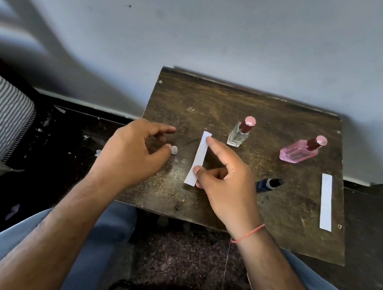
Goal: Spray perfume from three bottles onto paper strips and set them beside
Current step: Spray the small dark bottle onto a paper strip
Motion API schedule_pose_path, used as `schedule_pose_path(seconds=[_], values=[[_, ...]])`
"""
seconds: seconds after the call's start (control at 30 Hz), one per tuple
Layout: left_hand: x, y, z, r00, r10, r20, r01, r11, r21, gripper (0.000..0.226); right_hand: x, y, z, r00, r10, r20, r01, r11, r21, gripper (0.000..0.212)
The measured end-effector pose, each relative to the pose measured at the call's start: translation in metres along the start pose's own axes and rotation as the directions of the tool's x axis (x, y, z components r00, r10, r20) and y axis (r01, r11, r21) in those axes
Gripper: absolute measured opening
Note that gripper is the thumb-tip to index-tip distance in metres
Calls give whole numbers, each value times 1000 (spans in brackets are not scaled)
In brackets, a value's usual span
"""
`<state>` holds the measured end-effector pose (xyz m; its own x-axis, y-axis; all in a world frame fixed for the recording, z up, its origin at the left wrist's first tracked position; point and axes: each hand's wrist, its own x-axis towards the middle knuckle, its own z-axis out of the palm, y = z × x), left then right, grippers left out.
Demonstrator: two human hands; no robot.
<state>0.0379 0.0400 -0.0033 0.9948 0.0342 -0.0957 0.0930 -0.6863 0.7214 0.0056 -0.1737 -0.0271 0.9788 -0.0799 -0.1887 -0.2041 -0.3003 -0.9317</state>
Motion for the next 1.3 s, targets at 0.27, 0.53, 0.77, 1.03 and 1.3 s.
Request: schedule_pose_path(seconds=[0.27,0.53,0.77,1.03,1.3], values=[[-2,-4,8,998,48,45,-53,994,100,36,5,-6,14,995,-32,90,42,994,-104,67],[0,-4,13,999,7,41,-11,995,100,22,10,-13,19,986,-45,162,78,976,-203,70],[1,-6,13,999,19,29,-22,995,92,19,12,-23,18,980,-43,193,112,926,-361,71],[1,-5,12,999,28,32,-30,996,80,18,14,-27,17,977,12,212,89,884,-460,74],[1,-5,12,999,29,38,-32,998,63,20,15,-28,15,978,-13,207,117,860,-497,72]])
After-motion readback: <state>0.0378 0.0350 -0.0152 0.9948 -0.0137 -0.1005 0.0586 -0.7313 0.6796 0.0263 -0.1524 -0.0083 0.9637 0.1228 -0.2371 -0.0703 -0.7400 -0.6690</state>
